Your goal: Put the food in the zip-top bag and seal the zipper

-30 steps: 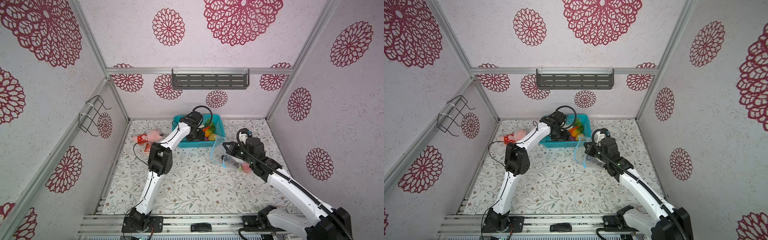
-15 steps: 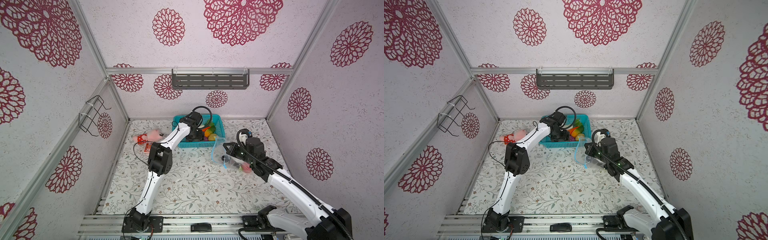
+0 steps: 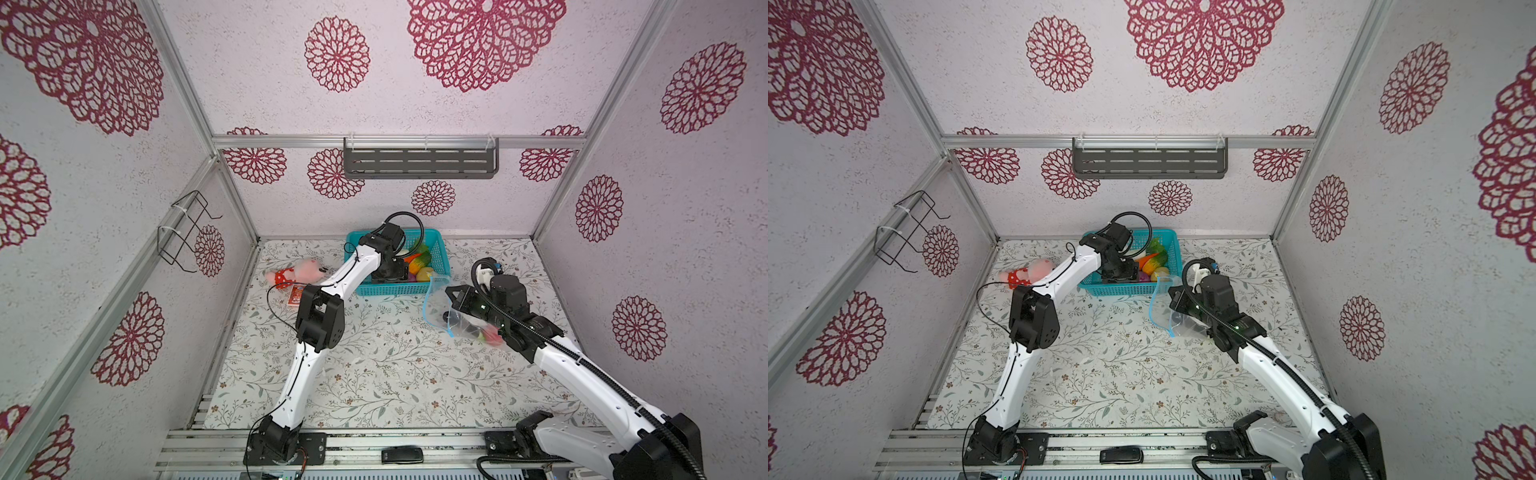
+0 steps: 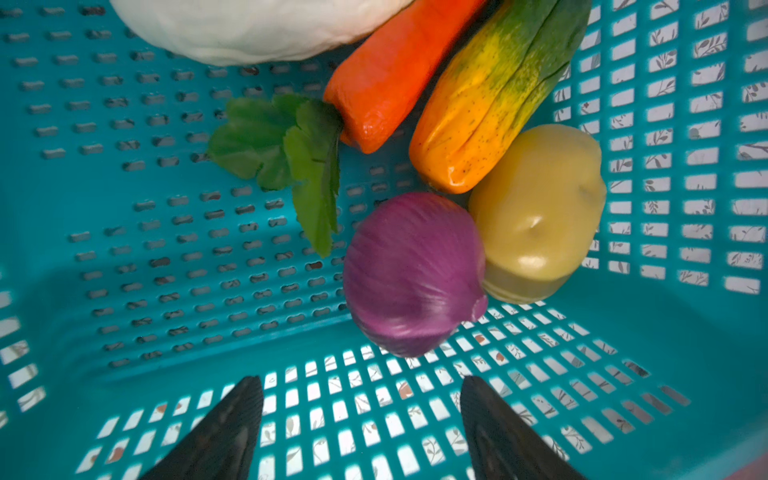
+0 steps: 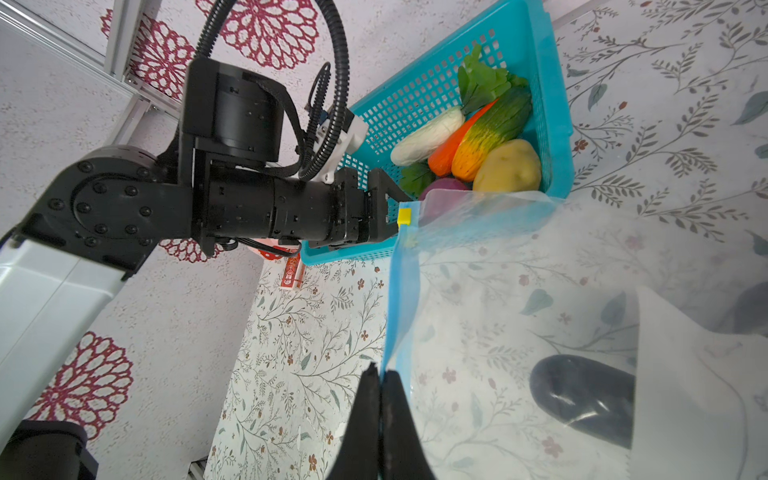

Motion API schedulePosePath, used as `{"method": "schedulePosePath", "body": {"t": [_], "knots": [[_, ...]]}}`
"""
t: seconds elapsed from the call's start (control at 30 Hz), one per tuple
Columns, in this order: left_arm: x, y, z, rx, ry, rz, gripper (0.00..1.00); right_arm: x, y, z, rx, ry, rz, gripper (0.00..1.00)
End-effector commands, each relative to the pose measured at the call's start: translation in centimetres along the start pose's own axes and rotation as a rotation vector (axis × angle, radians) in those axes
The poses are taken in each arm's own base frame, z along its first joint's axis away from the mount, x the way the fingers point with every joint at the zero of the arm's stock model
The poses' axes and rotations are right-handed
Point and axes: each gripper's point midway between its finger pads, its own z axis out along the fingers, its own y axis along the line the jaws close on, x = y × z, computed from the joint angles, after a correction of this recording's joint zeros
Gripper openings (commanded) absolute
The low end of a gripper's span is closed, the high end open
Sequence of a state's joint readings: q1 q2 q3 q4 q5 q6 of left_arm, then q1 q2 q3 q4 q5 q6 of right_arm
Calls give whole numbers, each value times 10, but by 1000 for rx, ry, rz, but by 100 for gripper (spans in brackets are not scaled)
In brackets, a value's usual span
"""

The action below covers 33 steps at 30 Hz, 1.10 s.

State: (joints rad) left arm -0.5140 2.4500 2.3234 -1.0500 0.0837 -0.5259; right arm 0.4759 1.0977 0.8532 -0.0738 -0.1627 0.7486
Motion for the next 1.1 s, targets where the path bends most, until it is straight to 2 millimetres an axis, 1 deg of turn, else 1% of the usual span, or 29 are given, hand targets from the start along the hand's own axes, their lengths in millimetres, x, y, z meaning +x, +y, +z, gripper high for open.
{"method": "schedulePosePath", "body": {"t": [0.0,0.4,0.6,0.7,0.87,0.93,1.07], "knots": [[-5,4,17,-10,-13,-13,79,-15,14,-3,-38,-41,-34,0],[-4,5,41,2,-6,-29,79,-12,11,0,-33,-31,-32,0],[-1,8,49,-10,3,-30,76,-12,10,0,-30,-31,-32,0],[-2,14,47,-26,2,-31,74,-11,11,-1,-36,-31,-30,0],[-4,32,40,-59,-5,-46,67,-9,8,-2,-34,-37,-24,0],[-5,39,38,-58,-8,-61,64,-9,10,-1,-39,-33,-27,0],[-9,46,31,-62,-23,-68,60,-10,11,0,-40,-32,-28,0]]}}
